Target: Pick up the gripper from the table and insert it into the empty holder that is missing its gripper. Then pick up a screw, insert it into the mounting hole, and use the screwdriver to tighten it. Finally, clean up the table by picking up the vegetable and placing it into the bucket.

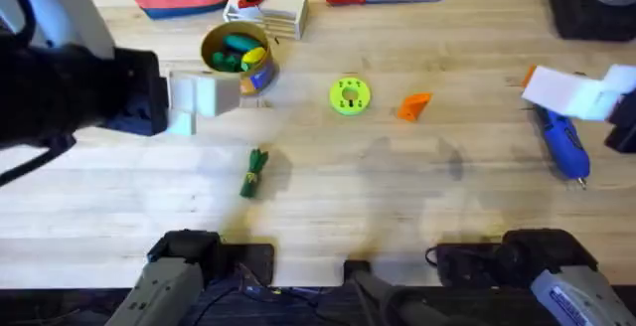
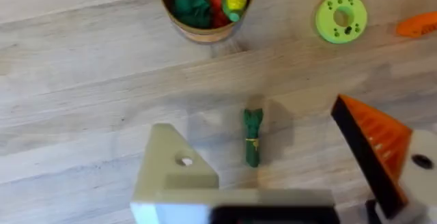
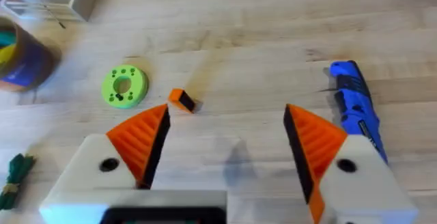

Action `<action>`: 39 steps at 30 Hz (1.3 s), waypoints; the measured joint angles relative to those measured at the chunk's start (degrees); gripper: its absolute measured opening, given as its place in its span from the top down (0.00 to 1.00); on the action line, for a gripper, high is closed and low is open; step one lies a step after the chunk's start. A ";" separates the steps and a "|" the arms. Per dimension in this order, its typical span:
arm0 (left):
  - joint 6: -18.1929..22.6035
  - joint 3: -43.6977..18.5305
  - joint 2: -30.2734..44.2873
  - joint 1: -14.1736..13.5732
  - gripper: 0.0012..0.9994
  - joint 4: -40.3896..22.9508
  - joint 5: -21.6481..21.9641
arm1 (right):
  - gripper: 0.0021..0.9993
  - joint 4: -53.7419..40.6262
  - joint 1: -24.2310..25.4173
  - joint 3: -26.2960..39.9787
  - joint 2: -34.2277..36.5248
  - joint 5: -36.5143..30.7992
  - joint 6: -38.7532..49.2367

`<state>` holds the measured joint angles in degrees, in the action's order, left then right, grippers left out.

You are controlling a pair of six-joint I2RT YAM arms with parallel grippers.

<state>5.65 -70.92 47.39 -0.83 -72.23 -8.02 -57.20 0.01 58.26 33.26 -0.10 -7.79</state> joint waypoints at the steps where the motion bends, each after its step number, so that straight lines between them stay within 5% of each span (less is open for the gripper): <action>1: 0.00 -0.56 0.72 -0.72 0.01 -0.01 -0.25 | 0.01 -0.98 0.00 1.50 0.81 0.00 0.00; 6: -0.10 -0.78 2.58 -3.18 0.04 -2.30 -3.00 | 0.01 -2.42 0.00 3.19 1.46 0.00 0.00; 10: 0.57 -0.18 4.00 -3.23 0.65 -3.41 -3.71 | 0.01 -3.31 0.00 3.19 1.46 0.00 0.00; 11: 1.26 1.49 4.75 -3.23 0.98 -2.11 -4.03 | 0.01 -3.31 0.00 3.19 1.46 0.00 0.00; 16: 1.47 3.09 5.21 -3.27 0.19 5.52 -4.25 | 0.01 -3.31 0.00 3.19 1.46 0.00 0.00; 18: 1.40 3.09 5.19 -3.27 0.02 8.51 -4.39 | 0.01 -3.31 0.00 3.19 1.46 0.00 -0.02; 27: -5.99 3.13 5.21 -3.27 0.01 16.14 -9.24 | 0.01 -3.31 0.00 3.19 1.46 0.00 -0.11; 32: -10.41 3.13 5.23 -3.27 0.01 12.67 -12.10 | 0.01 -3.31 0.00 3.19 1.46 0.00 -0.15; 36: -11.62 3.22 5.44 -3.27 0.01 11.77 -13.09 | 0.01 -3.31 0.00 3.19 1.46 0.00 -0.15; 39: -9.80 4.19 6.15 -3.68 0.01 17.61 -14.16 | 0.01 -3.31 0.00 3.19 1.46 0.00 -0.15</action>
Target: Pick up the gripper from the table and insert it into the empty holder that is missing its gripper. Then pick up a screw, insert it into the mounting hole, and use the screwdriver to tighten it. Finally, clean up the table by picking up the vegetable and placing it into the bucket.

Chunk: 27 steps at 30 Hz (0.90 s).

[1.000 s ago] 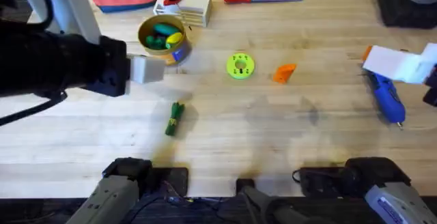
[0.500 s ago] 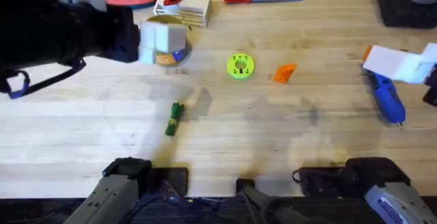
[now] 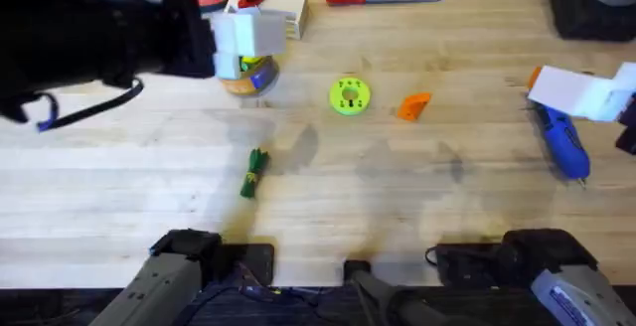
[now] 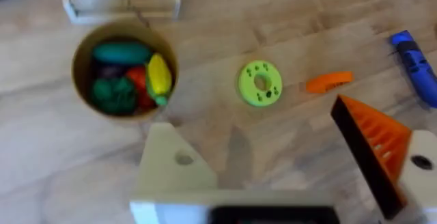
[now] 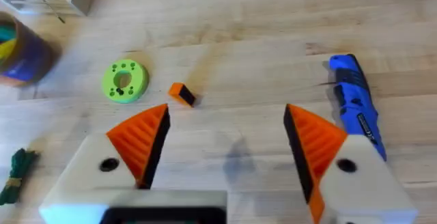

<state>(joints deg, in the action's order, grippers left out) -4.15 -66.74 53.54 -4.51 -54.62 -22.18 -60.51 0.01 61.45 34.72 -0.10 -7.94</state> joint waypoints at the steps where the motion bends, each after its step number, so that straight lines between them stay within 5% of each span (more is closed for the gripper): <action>1: 1.24 1.08 0.09 -0.62 0.01 3.30 -0.48 | 0.01 0.00 0.00 0.00 0.00 0.00 0.00; 6: 4.95 12.81 -3.20 -6.24 0.01 22.26 -2.01 | 0.01 0.00 0.00 0.00 0.00 0.00 0.00; 12: 6.40 34.32 -18.45 -14.87 0.01 40.67 -2.70 | 0.01 0.00 0.00 0.00 0.00 0.00 0.00; 19: 5.31 52.26 -38.13 -20.74 0.01 45.70 -2.97 | 0.01 0.00 0.00 0.00 0.00 0.00 -0.01; 27: 1.85 62.28 -51.57 -21.73 0.01 45.95 -3.55 | 0.01 0.00 0.00 0.00 0.00 0.00 -0.02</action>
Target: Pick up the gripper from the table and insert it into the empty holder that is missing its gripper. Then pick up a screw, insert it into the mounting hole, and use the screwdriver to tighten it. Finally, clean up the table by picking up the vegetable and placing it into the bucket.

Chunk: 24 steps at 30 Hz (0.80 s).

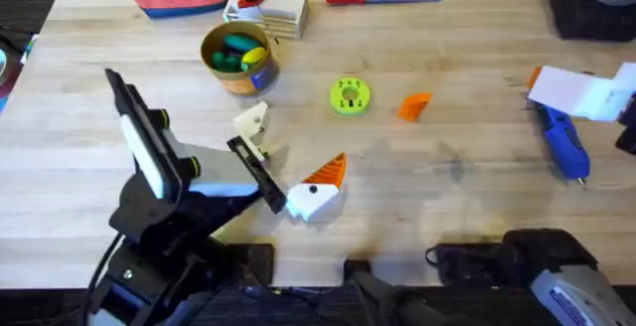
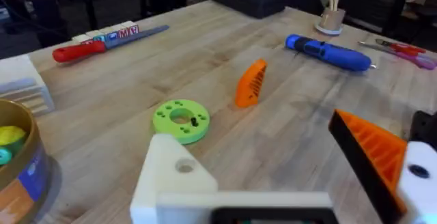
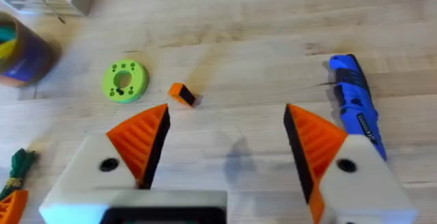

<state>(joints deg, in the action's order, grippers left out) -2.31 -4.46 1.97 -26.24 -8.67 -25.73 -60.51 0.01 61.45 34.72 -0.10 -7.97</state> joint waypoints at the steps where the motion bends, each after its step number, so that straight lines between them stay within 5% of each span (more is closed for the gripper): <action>1: -0.54 1.06 -0.90 0.00 0.01 0.22 -0.29 | 0.01 0.02 0.00 0.00 0.00 0.00 0.00; 24: -4.17 2.33 -1.35 -0.52 0.01 2.03 -3.05 | 0.01 0.00 0.00 0.00 0.00 0.00 0.00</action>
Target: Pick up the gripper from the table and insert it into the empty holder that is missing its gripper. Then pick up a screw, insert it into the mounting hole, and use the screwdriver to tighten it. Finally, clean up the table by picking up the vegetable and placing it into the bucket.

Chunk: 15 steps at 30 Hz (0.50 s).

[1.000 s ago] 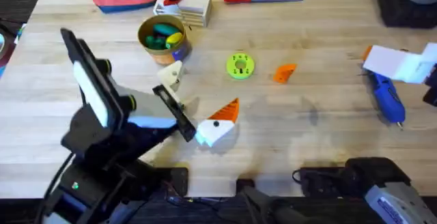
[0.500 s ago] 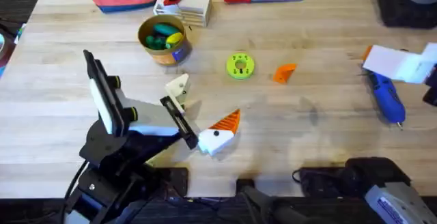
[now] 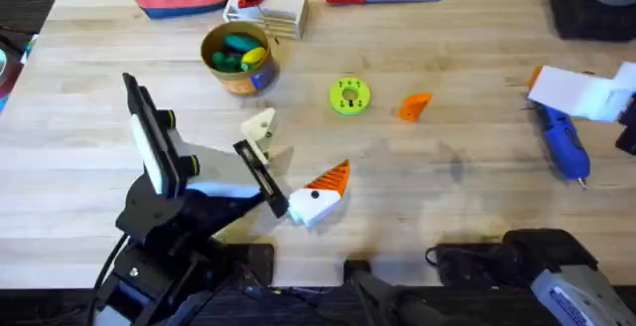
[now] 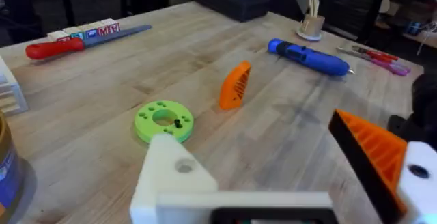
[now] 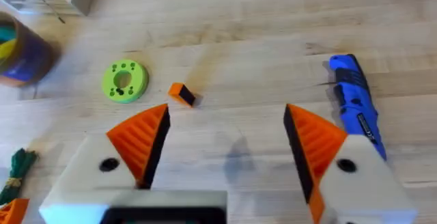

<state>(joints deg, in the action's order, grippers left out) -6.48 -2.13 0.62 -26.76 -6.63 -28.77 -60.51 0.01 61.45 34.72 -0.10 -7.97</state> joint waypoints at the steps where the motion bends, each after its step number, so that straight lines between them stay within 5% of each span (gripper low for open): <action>1: 0.00 0.00 0.00 0.00 0.01 0.00 0.00 | 0.01 0.00 0.00 0.00 0.00 0.00 0.00; 15: 0.00 0.00 0.00 0.00 0.01 0.02 -3.18 | 0.01 -1.28 0.00 0.00 0.06 2.07 -5.18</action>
<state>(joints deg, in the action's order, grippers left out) -6.48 -2.13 0.62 -26.76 -6.61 -31.95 -61.79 0.01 61.45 34.78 1.97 -13.14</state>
